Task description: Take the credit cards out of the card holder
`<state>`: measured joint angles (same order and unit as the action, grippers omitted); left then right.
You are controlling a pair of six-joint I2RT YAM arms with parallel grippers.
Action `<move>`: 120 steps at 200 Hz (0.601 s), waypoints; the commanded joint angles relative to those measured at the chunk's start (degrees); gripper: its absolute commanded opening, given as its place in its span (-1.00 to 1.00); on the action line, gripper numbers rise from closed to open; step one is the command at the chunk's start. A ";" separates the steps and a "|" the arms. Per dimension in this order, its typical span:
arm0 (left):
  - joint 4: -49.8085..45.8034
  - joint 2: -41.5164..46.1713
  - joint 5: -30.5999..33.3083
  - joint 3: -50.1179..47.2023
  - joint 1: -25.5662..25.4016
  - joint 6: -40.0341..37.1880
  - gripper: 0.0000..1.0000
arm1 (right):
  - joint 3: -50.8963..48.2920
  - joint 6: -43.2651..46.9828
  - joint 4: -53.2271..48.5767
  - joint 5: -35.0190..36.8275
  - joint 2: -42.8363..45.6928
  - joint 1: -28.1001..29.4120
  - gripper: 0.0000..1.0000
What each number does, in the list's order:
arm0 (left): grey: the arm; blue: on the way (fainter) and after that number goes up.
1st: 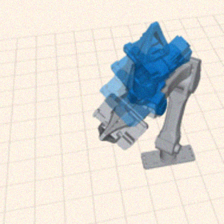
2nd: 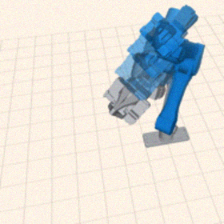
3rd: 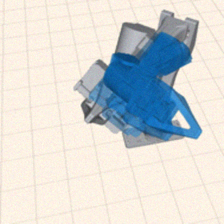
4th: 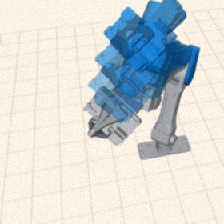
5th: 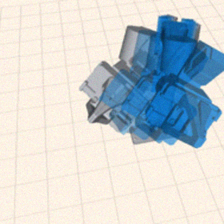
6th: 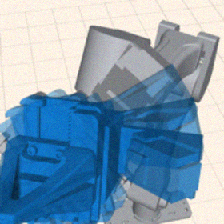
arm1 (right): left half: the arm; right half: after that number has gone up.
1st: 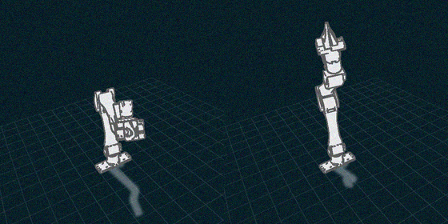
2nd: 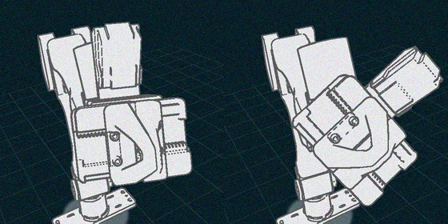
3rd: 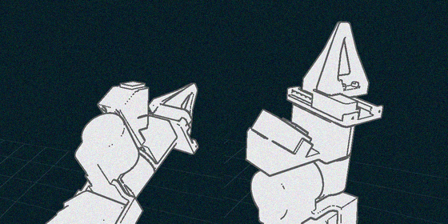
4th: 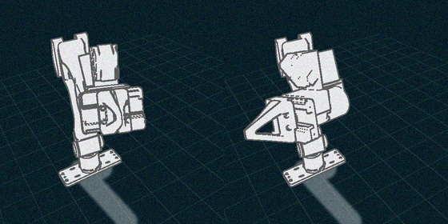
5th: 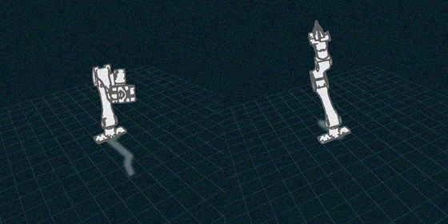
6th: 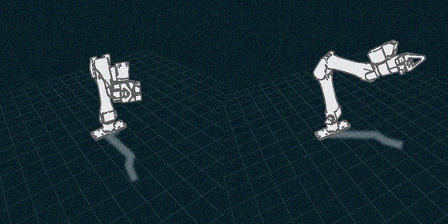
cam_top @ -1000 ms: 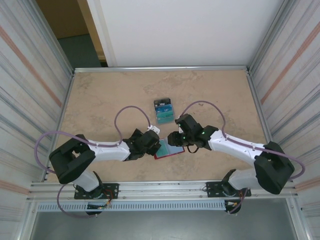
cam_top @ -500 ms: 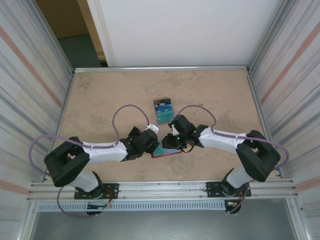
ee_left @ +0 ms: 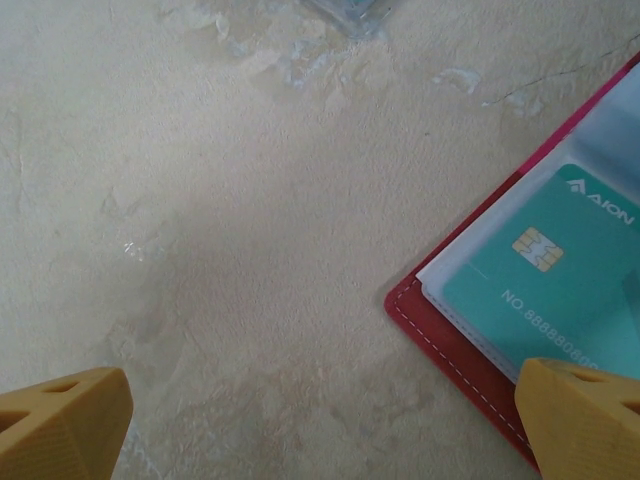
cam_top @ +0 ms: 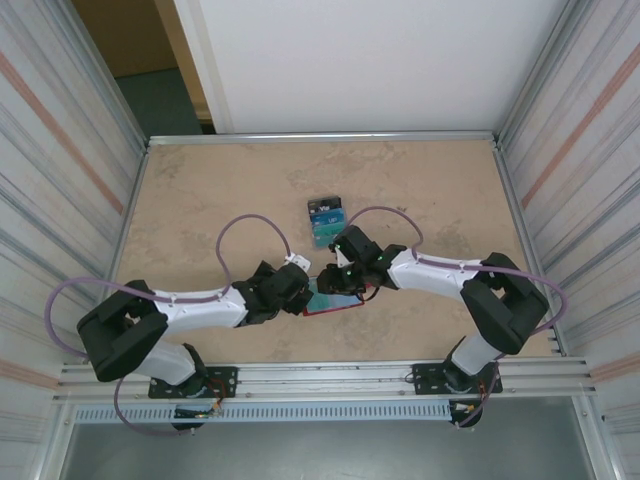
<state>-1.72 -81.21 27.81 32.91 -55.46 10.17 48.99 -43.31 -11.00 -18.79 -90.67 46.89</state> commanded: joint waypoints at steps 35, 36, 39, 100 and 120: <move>-0.82 -2.29 -0.18 0.31 0.42 1.08 0.97 | 2.20 -1.21 -3.32 1.03 -2.97 0.22 -0.43; -0.78 -2.29 -0.20 0.32 0.43 1.08 0.98 | 2.23 -1.23 -3.32 1.03 -2.99 0.26 -0.43; -0.87 -2.33 -0.21 0.24 0.44 1.14 0.98 | 2.18 -1.25 -3.38 0.94 -3.04 0.16 -0.44; -3.60 -3.44 1.01 0.67 0.36 1.37 0.98 | 1.43 -1.95 -1.88 -1.04 -4.51 -0.83 -0.45; -3.82 -3.52 1.10 0.76 0.30 1.42 0.98 | 0.85 -2.30 -0.92 -1.83 -4.94 -1.25 -0.45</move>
<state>-1.83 -83.37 27.62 32.99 -55.46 10.81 49.71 -43.97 -12.29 -19.00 -94.52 46.41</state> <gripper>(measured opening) 0.989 0.276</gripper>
